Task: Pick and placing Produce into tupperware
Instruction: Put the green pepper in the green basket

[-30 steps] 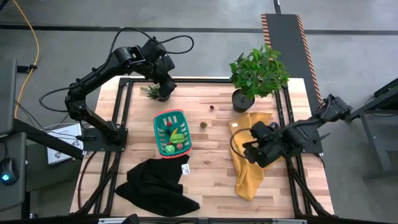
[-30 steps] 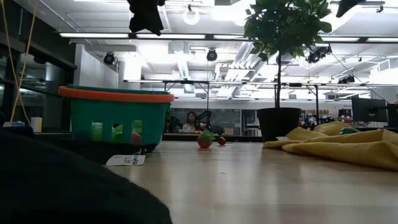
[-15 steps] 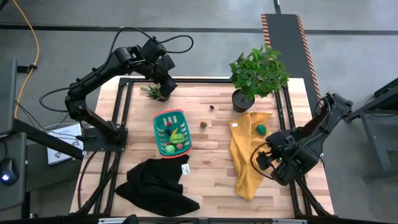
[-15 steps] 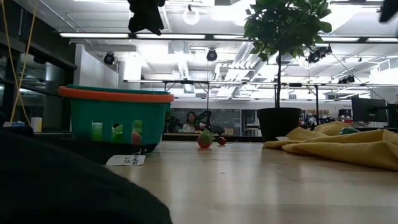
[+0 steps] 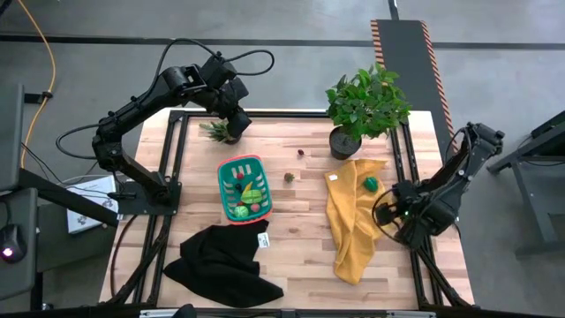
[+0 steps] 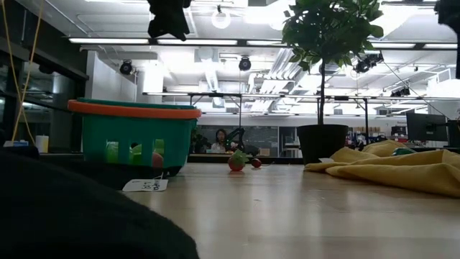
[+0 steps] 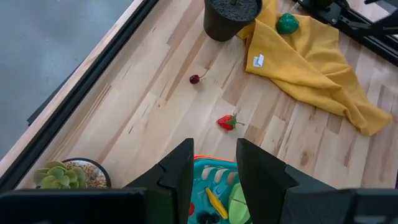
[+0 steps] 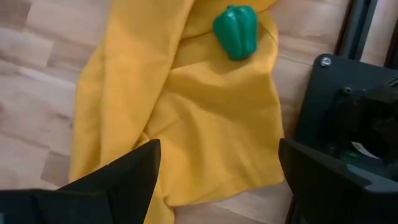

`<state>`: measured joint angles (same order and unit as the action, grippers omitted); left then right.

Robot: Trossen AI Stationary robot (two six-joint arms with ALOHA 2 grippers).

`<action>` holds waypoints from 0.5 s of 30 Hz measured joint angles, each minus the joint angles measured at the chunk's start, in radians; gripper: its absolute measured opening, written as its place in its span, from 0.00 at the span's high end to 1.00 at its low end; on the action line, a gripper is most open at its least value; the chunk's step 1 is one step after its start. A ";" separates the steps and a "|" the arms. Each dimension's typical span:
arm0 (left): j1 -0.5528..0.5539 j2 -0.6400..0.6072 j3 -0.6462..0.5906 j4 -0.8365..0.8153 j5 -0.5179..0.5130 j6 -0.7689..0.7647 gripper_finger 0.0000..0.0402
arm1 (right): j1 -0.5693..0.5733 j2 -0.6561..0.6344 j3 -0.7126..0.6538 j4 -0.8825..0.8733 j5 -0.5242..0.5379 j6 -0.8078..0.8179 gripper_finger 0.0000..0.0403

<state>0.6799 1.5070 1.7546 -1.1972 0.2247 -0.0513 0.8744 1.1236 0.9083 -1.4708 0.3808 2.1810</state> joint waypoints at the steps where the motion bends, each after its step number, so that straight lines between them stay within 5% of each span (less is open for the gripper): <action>1: 0.000 0.000 0.000 0.000 0.000 0.002 0.72 | -0.006 -0.025 -0.016 0.002 -0.001 0.006 0.22; 6: 0.000 0.000 0.000 0.000 0.000 0.018 0.72 | -0.056 -0.155 -0.093 0.023 0.001 -0.023 0.22; 15: 0.000 0.000 0.000 0.000 -0.006 0.023 0.72 | -0.243 -0.263 -0.172 0.137 -0.019 -0.322 0.22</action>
<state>0.6800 1.5070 1.7546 -1.1976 0.2190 -0.0283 0.6319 0.8611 0.7368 -1.3335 0.3620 1.8590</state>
